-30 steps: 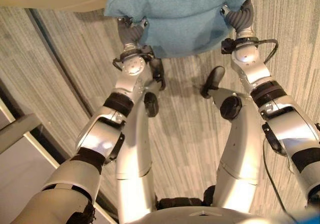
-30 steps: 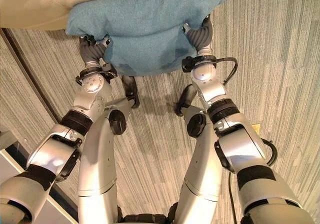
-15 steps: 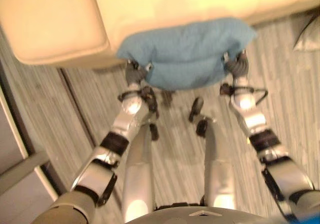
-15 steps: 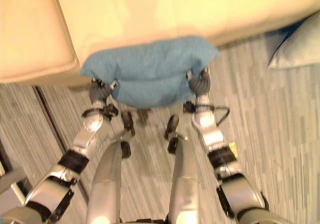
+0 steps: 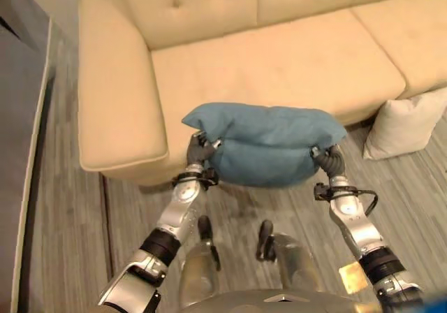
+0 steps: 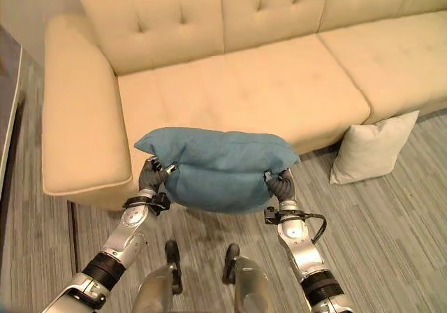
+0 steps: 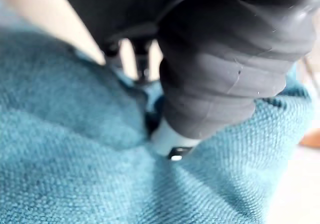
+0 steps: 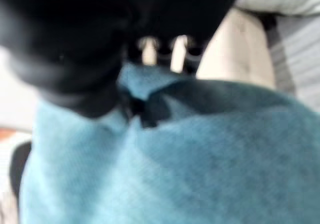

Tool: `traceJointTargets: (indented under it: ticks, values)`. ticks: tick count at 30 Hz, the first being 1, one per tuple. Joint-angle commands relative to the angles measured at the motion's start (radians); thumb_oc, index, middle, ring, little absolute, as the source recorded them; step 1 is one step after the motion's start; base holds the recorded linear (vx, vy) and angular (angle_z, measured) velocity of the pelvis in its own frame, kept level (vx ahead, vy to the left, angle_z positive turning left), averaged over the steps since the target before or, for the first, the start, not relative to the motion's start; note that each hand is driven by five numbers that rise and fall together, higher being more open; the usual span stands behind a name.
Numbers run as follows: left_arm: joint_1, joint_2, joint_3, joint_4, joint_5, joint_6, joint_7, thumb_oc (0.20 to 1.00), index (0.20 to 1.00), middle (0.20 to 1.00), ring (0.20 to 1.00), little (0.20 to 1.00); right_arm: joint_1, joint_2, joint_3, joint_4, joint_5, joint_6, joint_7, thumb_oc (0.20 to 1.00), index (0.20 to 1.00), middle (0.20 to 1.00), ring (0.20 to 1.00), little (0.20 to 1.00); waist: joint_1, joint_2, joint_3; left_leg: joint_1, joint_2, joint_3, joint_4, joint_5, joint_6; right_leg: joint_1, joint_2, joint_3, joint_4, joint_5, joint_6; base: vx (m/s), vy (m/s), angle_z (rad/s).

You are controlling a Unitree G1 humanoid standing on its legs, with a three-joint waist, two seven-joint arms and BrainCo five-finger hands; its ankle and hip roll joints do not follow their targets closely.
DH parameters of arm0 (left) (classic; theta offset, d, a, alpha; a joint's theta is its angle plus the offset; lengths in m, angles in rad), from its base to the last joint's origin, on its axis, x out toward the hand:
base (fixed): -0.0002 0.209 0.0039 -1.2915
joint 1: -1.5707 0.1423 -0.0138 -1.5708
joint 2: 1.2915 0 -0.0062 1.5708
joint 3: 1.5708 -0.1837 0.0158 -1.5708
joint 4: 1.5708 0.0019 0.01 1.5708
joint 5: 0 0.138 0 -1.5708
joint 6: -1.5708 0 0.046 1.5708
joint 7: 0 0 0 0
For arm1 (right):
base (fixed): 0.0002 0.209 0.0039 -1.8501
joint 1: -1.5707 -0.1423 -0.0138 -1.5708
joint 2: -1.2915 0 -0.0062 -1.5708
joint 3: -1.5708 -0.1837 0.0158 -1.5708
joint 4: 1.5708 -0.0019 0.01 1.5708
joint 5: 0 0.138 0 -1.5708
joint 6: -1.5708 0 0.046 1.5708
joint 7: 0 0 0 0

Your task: Pick up all the scattered cushions and arrange them neatly on the sofa.

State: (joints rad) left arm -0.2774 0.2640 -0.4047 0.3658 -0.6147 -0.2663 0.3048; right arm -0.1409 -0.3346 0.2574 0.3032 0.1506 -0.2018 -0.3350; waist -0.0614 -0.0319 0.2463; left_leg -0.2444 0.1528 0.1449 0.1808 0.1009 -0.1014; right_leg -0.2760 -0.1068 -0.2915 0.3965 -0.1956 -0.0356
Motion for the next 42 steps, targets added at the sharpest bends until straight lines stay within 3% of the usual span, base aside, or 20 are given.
traceJointTargets:
  ticks: [1, 4, 7, 9, 12, 16, 19, 20, 22, 26, 27, 29, 30, 31, 32, 35, 36, 37, 39, 42]
  values:
    - [-0.047, -0.058, -0.062, -0.118, 0.046, -0.059, -0.093, 0.200, 0.200, 0.200, 0.200, 0.200, -0.056, 0.010, 0.044, -0.101, -0.042, -0.077, 0.036, 0.200, 0.200, 0.200, 0.200, 0.200, -0.001, -0.031, -0.064, 0.002, -0.078, -0.029, 0.019, -0.002, -0.003, 0.206, 0.043, 0.034, -0.288, 0.120, 0.096, 0.20, 0.051, -0.23]
    - [-0.020, -0.065, -0.055, -0.125, 0.049, -0.052, -0.090, 0.200, 0.200, 0.200, 0.200, 0.200, -0.042, 0.017, 0.046, -0.103, -0.045, -0.073, 0.037, 0.200, 0.200, 0.200, 0.200, 0.200, 0.029, -0.036, -0.078, 0.000, -0.110, -0.034, 0.009, 0.003, 0.002, 0.258, 0.056, 0.064, -0.291, 0.119, 0.107, 0.20, 0.111, -0.30]
    - [0.013, -0.064, -0.045, -0.121, 0.049, -0.046, -0.096, 0.200, 0.200, 0.200, 0.200, 0.200, -0.026, 0.021, 0.044, -0.109, -0.056, -0.067, 0.049, 0.200, 0.200, 0.200, 0.200, 0.200, 0.034, -0.034, -0.109, 0.087, -0.123, -0.008, -0.044, -0.034, 0.027, 0.294, 0.053, 0.078, -0.292, 0.111, 0.126, 0.24, 0.145, -0.71]
    - [0.047, -0.061, -0.042, -0.138, 0.046, -0.037, -0.100, 0.200, 0.200, 0.200, 0.200, 0.200, -0.016, 0.029, 0.042, -0.108, -0.071, -0.055, 0.057, 0.200, 0.200, 0.200, 0.200, 0.200, 0.046, -0.035, -0.116, 0.146, -0.140, 0.016, -0.064, -0.076, 0.058, 0.287, 0.023, 0.088, -0.221, 0.130, 0.168, 0.22, 0.249, -0.47]
    - [0.070, -0.047, -0.046, -0.146, 0.045, -0.035, -0.110, 0.200, 0.200, 0.200, 0.200, 0.200, -0.018, 0.037, 0.044, -0.110, -0.081, -0.052, 0.066, 0.200, 0.200, 0.200, 0.200, 0.200, 0.056, -0.038, -0.101, 0.198, -0.144, 0.041, -0.071, -0.104, 0.095, 0.218, -0.002, 0.097, -0.028, 0.222, 0.241, 0.11, 0.195, -0.66]
    - [0.063, -0.034, -0.048, -0.145, 0.074, -0.026, -0.108, 0.200, 0.200, 0.200, 0.200, 0.200, -0.021, 0.055, 0.045, -0.120, -0.078, -0.050, 0.067, 0.200, 0.200, 0.200, 0.200, 0.200, 0.059, -0.032, -0.099, 0.243, -0.147, 0.064, -0.079, -0.139, 0.114, 0.174, -0.058, 0.022, 0.052, 0.231, 0.239, 0.12, 0.126, -0.18]
    - [0.069, -0.025, -0.033, -0.152, 0.083, -0.025, -0.107, 0.200, 0.200, 0.200, 0.200, 0.200, -0.033, 0.053, 0.052, -0.122, -0.083, -0.048, 0.069, 0.200, 0.200, 0.200, 0.200, 0.200, 0.067, -0.025, -0.113, 0.287, -0.148, 0.066, -0.113, -0.156, 0.104, 0.157, -0.107, -0.053, -0.068, 0.242, 0.215, 0.21, 0.010, -0.23]
    - [0.066, -0.027, -0.028, -0.147, 0.077, -0.024, -0.109, 0.200, 0.200, 0.200, 0.200, 0.200, -0.048, 0.048, 0.053, -0.118, -0.086, -0.046, 0.066, 0.200, 0.200, 0.200, 0.200, 0.200, 0.058, -0.031, -0.114, 0.302, -0.157, 0.048, -0.118, -0.168, 0.096, 0.134, -0.106, -0.029, -0.195, 0.262, 0.213, 0.31, -0.075, -0.21]
    - [0.061, -0.034, -0.021, -0.141, 0.066, -0.028, -0.109, 0.200, 0.200, 0.200, 0.200, 0.200, -0.063, 0.044, 0.059, -0.121, -0.092, -0.044, 0.061, 0.200, 0.200, 0.200, 0.200, 0.200, 0.046, -0.036, -0.113, 0.321, -0.163, 0.027, -0.119, -0.184, 0.087, 0.115, -0.094, 0.021, -0.316, 0.299, 0.223, 0.27, -0.087, -0.15]
    - [0.059, -0.047, -0.011, -0.132, 0.057, -0.036, -0.105, 0.200, 0.200, 0.200, 0.200, 0.200, -0.062, 0.034, 0.053, -0.131, -0.098, -0.040, 0.056, 0.200, 0.200, 0.200, 0.200, 0.200, 0.033, -0.046, -0.119, 0.352, -0.166, -0.002, -0.111, -0.216, 0.080, 0.119, -0.068, 0.088, -0.340, 0.319, 0.228, 0.27, -0.093, 0.43]
    - [0.063, -0.052, -0.015, -0.130, 0.057, -0.034, -0.111, 0.200, 0.200, 0.200, 0.200, 0.200, -0.054, 0.030, 0.049, -0.133, -0.096, -0.039, 0.058, 0.200, 0.200, 0.200, 0.200, 0.200, 0.034, -0.046, -0.127, 0.355, -0.163, -0.015, -0.105, -0.215, 0.076, 0.133, -0.060, 0.088, -0.343, 0.311, 0.221, 0.30, -0.222, 0.74]
    - [0.060, -0.065, -0.030, -0.123, 0.032, -0.034, -0.129, 0.200, 0.200, 0.200, 0.200, 0.200, -0.030, 0.014, 0.024, -0.138, -0.074, -0.048, 0.052, 0.200, 0.200, 0.200, 0.200, 0.200, 0.017, -0.052, -0.135, 0.286, -0.127, -0.029, 0.060, -0.177, 0.013, 0.184, -0.039, 0.038, -0.347, 0.280, 0.183, 0.31, -0.282, 0.65]
    - [0.060, -0.065, -0.030, -0.123, 0.032, -0.034, -0.129, 0.200, 0.200, 0.200, 0.200, 0.200, -0.030, 0.014, 0.024, -0.138, -0.074, -0.048, 0.052, 0.200, 0.200, 0.200, 0.200, 0.200, 0.016, -0.052, -0.135, 0.284, -0.127, -0.030, 0.062, -0.178, 0.013, 0.184, -0.039, 0.037, -0.347, 0.280, 0.183, 0.10, -0.154, 1.15]
    - [0.052, -0.069, -0.039, -0.123, 0.026, -0.033, -0.133, 0.200, 0.200, 0.200, 0.200, 0.200, -0.025, 0.009, 0.020, -0.144, -0.064, -0.052, 0.049, 0.200, 0.200, 0.200, 0.200, 0.200, 0.013, -0.059, -0.130, 0.252, -0.107, -0.015, 0.126, -0.151, -0.002, 0.204, -0.035, 0.026, -0.350, 0.261, 0.165, 0.18, -0.253, 1.26]
    - [0.049, -0.075, -0.055, -0.125, 0.010, -0.025, -0.139, 0.200, 0.200, 0.200, 0.200, 0.200, -0.016, 0.006, 0.018, -0.148, -0.051, -0.054, 0.040, 0.200, 0.200, 0.200, 0.200, 0.200, 0.003, -0.072, -0.111, 0.183, -0.035, 0.077, 0.207, -0.127, -0.004, 0.253, -0.023, -0.036, -0.356, 0.216, 0.134, 0.22, -0.288, 1.04]
    - [0.045, -0.072, -0.061, -0.119, 0.015, -0.020, -0.141, 0.200, 0.200, 0.200, 0.200, 0.200, -0.015, 0.010, 0.020, -0.143, -0.046, -0.052, 0.041, 0.200, 0.200, 0.200, 0.200, 0.200, 0.014, -0.082, -0.104, 0.135, -0.028, 0.118, 0.134, -0.156, 0.020, 0.281, -0.019, -0.061, -0.370, 0.198, 0.139, 0.18, -0.104, 0.74]
    - [0.049, -0.068, -0.059, -0.120, 0.021, -0.014, -0.140, 0.200, 0.200, 0.200, 0.200, 0.200, -0.011, 0.015, 0.018, -0.141, -0.048, -0.055, 0.040, 0.200, 0.200, 0.200, 0.200, 0.200, 0.023, -0.080, -0.108, 0.091, -0.016, 0.142, 0.049, -0.116, 0.014, 0.309, 0.003, -0.064, -0.376, 0.175, 0.149, 0.25, -0.046, 0.42]
    - [0.050, -0.068, -0.059, -0.121, 0.022, -0.013, -0.140, 0.200, 0.200, 0.200, 0.200, 0.200, -0.011, 0.015, 0.019, -0.140, -0.049, -0.056, 0.040, 0.200, 0.200, 0.200, 0.200, 0.200, 0.022, -0.081, -0.110, 0.094, -0.018, 0.142, 0.040, -0.111, 0.012, 0.309, 0.003, -0.065, -0.376, 0.173, 0.149, 0.24, -0.003, 0.27]
    - [0.063, -0.068, -0.049, -0.131, 0.023, -0.009, -0.139, 0.200, 0.200, 0.200, 0.200, 0.200, -0.009, 0.023, 0.022, -0.139, -0.049, -0.061, 0.042, 0.200, 0.200, 0.200, 0.200, 0.200, 0.046, -0.078, -0.104, 0.050, 0.008, 0.172, -0.098, 0.025, -0.001, 0.337, 0.029, -0.074, -0.375, 0.150, 0.139, 0.21, 0.056, 0.16]
    - [0.088, -0.052, -0.034, -0.145, 0.025, -0.006, -0.145, 0.200, 0.200, 0.200, 0.200, 0.200, -0.002, 0.032, 0.024, -0.144, -0.043, -0.063, 0.055, 0.200, 0.200, 0.200, 0.200, 0.200, 0.055, -0.086, -0.115, 0.062, 0.008, 0.191, -0.109, 0.030, 0.005, 0.370, 0.036, -0.073, -0.367, 0.123, 0.144, 0.28, 0.109, -0.12]
